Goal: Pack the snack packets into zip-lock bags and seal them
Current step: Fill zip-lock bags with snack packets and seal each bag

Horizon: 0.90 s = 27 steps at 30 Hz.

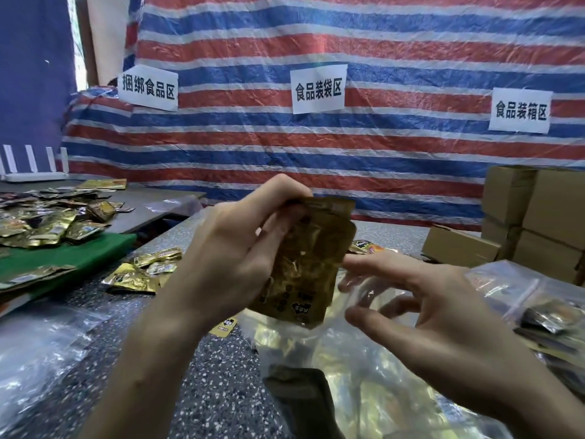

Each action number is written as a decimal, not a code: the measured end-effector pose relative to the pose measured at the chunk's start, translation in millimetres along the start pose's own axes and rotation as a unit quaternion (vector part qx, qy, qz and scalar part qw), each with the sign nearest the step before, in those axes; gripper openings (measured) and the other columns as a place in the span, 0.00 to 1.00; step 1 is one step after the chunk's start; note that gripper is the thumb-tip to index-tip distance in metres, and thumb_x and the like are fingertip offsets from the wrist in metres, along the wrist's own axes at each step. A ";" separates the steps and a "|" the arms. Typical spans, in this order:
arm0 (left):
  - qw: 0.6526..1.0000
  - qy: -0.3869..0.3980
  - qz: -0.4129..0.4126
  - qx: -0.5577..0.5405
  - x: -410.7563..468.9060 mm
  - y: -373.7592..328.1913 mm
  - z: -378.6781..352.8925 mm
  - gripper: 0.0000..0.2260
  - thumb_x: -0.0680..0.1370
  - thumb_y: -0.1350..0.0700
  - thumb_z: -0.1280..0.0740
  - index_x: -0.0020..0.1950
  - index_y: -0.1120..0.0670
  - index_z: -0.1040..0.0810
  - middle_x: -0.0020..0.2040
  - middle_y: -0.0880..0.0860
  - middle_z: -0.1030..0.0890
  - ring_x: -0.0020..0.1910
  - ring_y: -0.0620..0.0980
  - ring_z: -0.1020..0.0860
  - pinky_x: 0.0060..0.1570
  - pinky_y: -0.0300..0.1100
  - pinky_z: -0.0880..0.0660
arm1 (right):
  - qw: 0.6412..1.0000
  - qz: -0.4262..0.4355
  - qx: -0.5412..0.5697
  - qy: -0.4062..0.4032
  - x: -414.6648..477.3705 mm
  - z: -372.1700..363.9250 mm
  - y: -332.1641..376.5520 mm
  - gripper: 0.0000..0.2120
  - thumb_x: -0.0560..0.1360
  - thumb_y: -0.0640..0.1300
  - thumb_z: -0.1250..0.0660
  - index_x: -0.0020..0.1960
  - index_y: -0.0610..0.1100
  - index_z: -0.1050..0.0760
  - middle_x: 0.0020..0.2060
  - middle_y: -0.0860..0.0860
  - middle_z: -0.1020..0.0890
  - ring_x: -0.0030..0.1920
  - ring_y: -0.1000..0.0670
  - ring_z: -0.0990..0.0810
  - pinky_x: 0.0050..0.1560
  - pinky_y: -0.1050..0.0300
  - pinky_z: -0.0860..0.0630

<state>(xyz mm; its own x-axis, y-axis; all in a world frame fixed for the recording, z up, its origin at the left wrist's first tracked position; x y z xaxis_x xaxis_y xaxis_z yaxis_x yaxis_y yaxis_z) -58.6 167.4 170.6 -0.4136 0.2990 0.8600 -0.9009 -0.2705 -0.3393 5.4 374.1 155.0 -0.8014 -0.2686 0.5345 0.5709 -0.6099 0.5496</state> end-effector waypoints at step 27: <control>0.934 0.306 0.178 -0.036 -6.7 20.8 0.6 0.14 0.78 0.42 0.36 0.49 0.48 0.14 0.51 0.44 0.16 0.52 0.44 0.20 0.54 0.51 0.22 | 0.990 0.020 0.036 -0.137 5.3 -5.9 -3.9 0.05 0.68 0.46 0.24 0.43 0.54 0.14 0.37 0.62 0.14 0.39 0.58 0.16 0.36 0.70 0.23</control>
<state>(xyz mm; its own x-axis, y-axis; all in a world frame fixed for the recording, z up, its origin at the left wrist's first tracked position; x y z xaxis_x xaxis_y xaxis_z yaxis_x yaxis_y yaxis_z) -74.5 159.2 158.1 -0.6667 0.6753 0.3154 -0.6893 -0.3977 -0.6056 -2.1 370.7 151.8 -0.7048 -0.0740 0.7056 0.6209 -0.5456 0.5629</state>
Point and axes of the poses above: each hand's wrist, its own x-axis towards the middle knuckle, its own z-axis out of the back of the hand, y = z × x, the point moved 1 cm from there along x, towards the middle knuckle
